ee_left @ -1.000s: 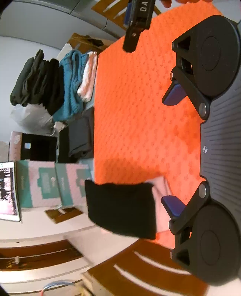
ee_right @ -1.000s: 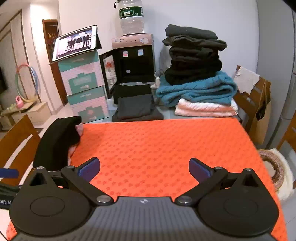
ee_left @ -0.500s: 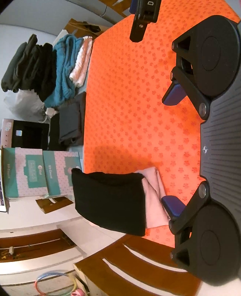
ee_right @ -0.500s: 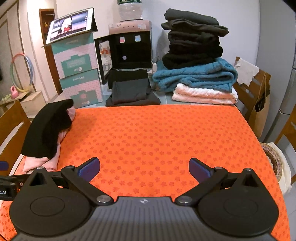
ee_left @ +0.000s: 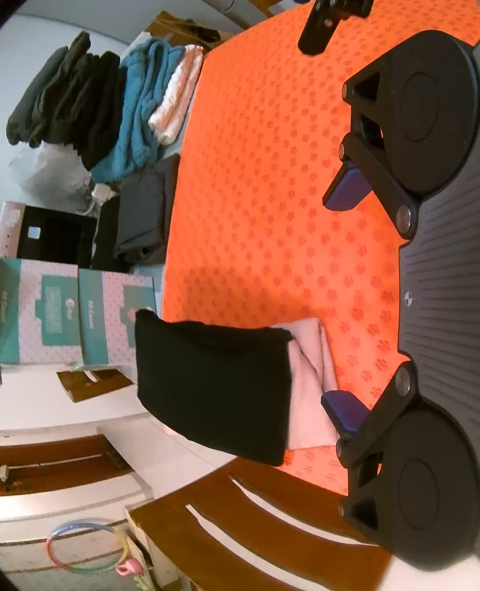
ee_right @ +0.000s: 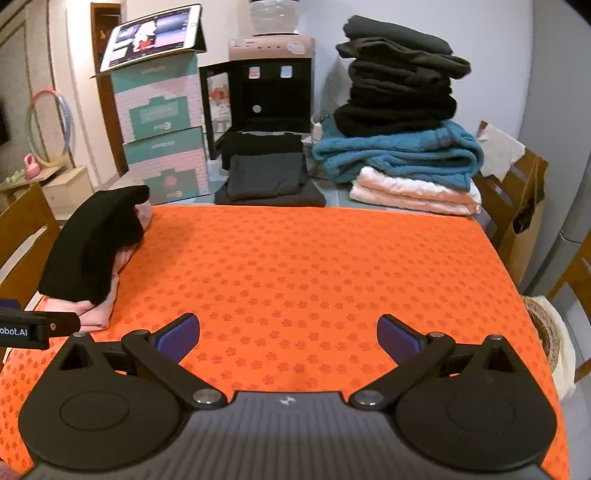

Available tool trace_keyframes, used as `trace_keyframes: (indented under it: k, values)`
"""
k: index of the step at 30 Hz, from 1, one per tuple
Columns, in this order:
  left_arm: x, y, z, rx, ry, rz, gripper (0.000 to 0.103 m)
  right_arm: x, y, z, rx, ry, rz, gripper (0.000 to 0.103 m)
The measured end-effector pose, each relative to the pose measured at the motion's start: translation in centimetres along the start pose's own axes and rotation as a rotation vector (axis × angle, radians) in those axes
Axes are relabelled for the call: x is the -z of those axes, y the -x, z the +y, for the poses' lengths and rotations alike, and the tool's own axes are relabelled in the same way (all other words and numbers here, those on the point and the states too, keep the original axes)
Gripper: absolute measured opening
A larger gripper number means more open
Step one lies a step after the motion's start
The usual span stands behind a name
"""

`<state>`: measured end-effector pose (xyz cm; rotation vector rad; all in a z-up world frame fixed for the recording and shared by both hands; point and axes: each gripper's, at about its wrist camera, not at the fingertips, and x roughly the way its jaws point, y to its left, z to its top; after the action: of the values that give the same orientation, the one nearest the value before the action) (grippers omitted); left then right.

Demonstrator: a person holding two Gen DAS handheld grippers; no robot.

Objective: Fold clothes

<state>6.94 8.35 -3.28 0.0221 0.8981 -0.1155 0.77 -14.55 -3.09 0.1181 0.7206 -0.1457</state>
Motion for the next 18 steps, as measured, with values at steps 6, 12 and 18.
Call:
trace_keyframes:
  k: [6,12,18]
  values:
    - [0.05,-0.09,0.61,-0.019,0.01,0.002,0.103,0.28,-0.49,-0.32,0.004,-0.034,0.03,0.103]
    - [-0.03,-0.18,0.89,-0.024,0.019,-0.001,0.103,0.28,-0.17,0.32,0.001,-0.005,0.013,0.103]
    - [-0.07,-0.26,0.64,-0.026,-0.005,-0.009,0.103,0.05,-0.22,0.51,0.006,0.007,0.011,0.103]
